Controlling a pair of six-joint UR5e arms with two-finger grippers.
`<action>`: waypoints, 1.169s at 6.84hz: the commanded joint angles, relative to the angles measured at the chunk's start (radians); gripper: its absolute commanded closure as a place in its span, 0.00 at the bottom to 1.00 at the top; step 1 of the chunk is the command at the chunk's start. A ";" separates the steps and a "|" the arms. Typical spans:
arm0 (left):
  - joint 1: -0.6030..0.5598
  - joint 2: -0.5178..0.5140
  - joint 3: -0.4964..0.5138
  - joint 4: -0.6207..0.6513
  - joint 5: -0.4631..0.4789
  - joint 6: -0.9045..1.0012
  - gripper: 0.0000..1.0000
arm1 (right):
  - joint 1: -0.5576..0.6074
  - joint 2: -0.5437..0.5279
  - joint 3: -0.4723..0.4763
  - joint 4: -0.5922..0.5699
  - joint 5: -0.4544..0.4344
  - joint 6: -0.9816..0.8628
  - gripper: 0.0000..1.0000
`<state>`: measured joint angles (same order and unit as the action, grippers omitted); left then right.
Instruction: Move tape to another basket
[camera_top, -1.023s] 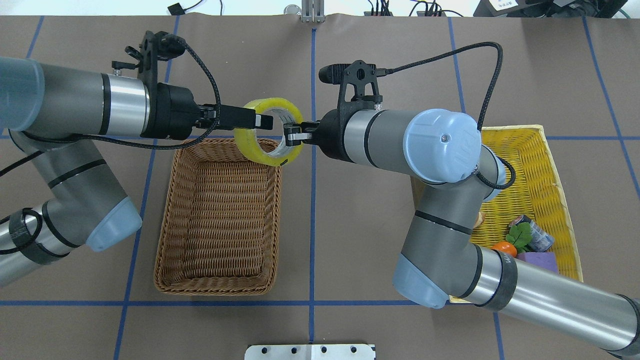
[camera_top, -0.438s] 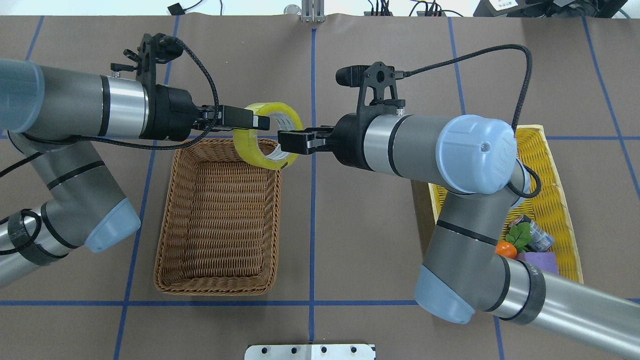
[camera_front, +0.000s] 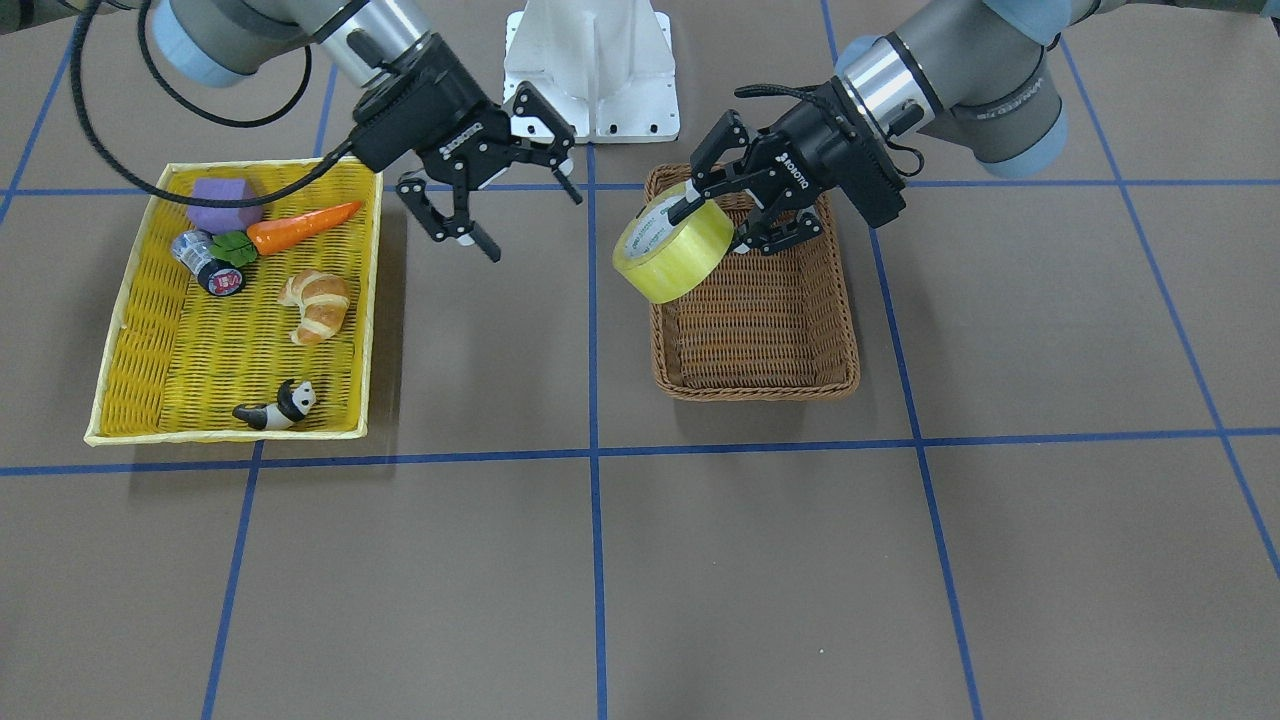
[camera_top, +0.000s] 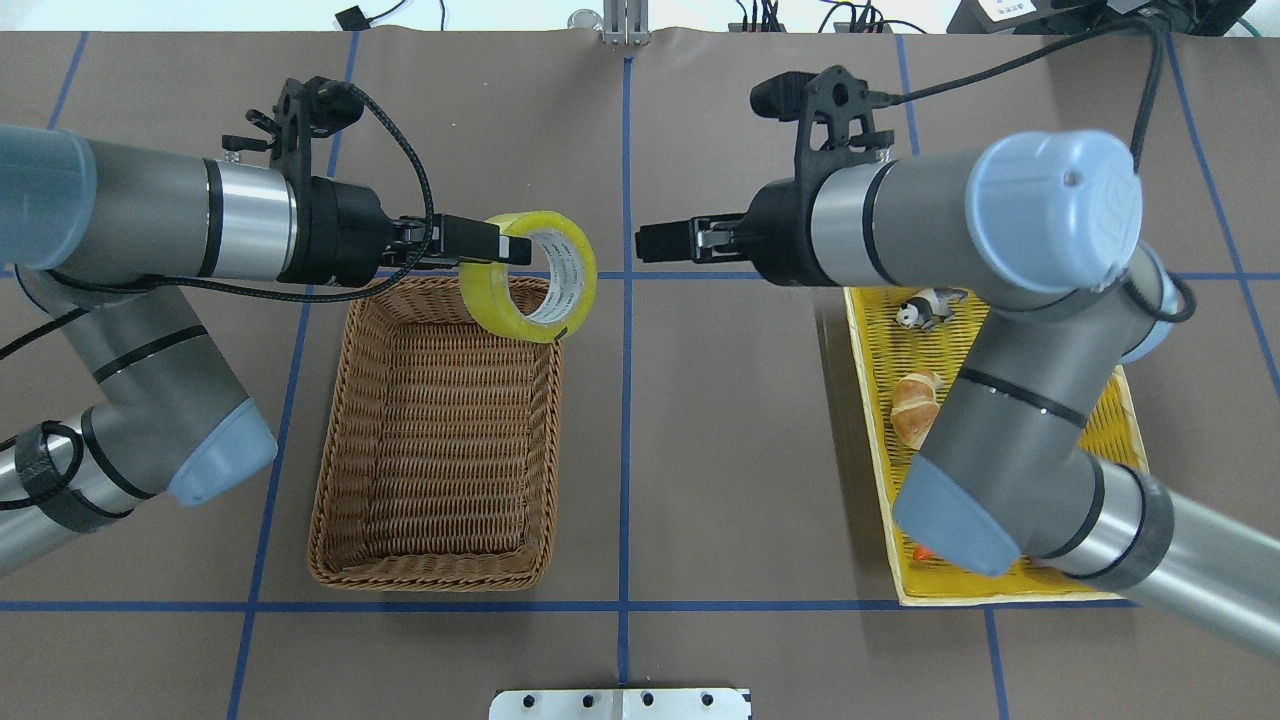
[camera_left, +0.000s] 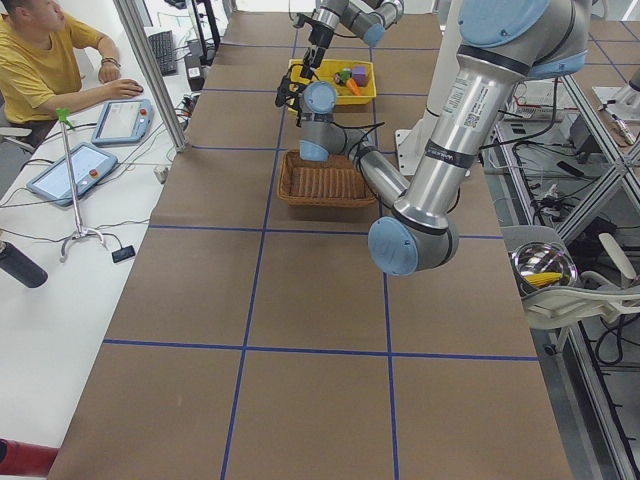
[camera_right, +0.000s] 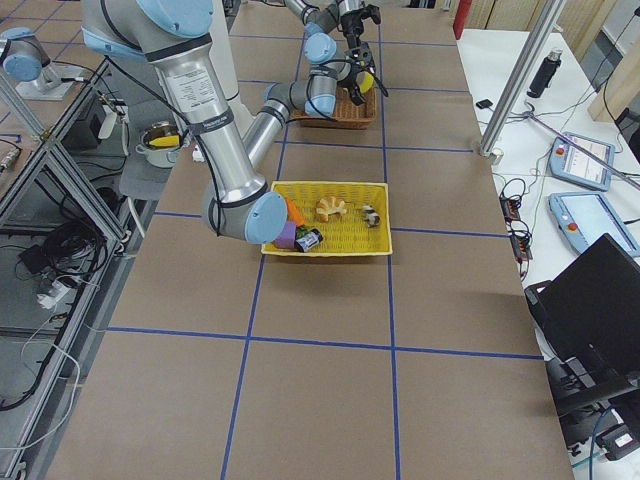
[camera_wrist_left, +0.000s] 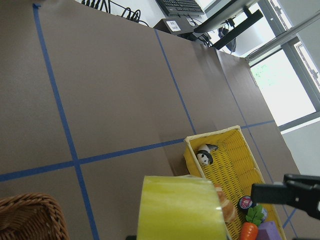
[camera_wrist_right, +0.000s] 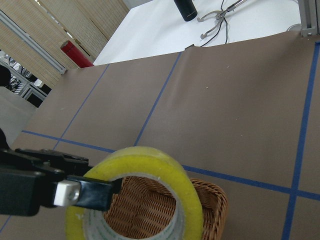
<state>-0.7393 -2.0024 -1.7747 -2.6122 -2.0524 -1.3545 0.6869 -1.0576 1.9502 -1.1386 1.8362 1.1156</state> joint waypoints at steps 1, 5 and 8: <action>0.015 0.033 0.001 -0.055 0.001 -0.275 1.00 | 0.203 -0.001 -0.045 -0.263 0.134 -0.075 0.00; 0.159 0.086 0.222 -0.395 0.171 -0.571 1.00 | 0.582 -0.109 -0.125 -0.520 0.432 -0.709 0.00; 0.193 0.158 0.247 -0.494 0.216 -0.558 1.00 | 0.666 -0.157 -0.140 -0.583 0.448 -0.899 0.00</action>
<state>-0.5530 -1.8823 -1.5351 -3.0561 -1.8438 -1.9175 1.3353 -1.2052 1.8123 -1.7055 2.2810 0.2584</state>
